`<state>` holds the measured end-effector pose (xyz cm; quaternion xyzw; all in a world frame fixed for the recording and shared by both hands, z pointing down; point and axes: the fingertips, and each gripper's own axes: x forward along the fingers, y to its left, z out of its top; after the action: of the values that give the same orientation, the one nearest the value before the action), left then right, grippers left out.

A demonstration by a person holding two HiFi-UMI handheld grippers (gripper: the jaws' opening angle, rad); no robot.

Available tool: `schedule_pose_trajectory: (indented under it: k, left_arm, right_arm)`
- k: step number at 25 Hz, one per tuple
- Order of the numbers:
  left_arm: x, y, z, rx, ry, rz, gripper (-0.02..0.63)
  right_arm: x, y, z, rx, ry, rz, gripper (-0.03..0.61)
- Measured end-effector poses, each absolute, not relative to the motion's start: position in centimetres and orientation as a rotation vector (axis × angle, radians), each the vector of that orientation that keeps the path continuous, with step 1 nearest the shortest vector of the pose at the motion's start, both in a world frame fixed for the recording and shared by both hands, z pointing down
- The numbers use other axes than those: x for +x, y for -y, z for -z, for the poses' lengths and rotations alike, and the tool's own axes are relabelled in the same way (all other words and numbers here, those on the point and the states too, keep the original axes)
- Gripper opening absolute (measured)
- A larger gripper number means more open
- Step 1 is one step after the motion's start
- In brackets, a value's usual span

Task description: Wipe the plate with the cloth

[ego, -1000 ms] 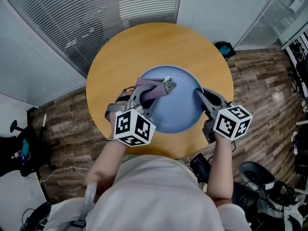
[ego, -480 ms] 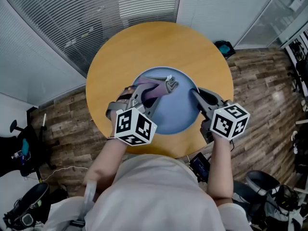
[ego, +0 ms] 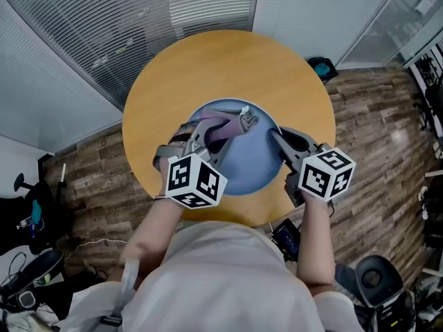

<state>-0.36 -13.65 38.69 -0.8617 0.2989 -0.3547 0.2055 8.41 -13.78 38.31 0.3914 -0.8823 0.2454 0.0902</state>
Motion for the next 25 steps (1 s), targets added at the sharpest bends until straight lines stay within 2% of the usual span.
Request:
schedule_pose_trajectory:
  k: [25]
  left_arm:
    - [2.3, 12.6, -38.5, -2.400, -0.729, 0.956, 0.078]
  right_arm:
    - [8.0, 12.9, -38.9, 1.171, 2.617, -0.750, 0.043]
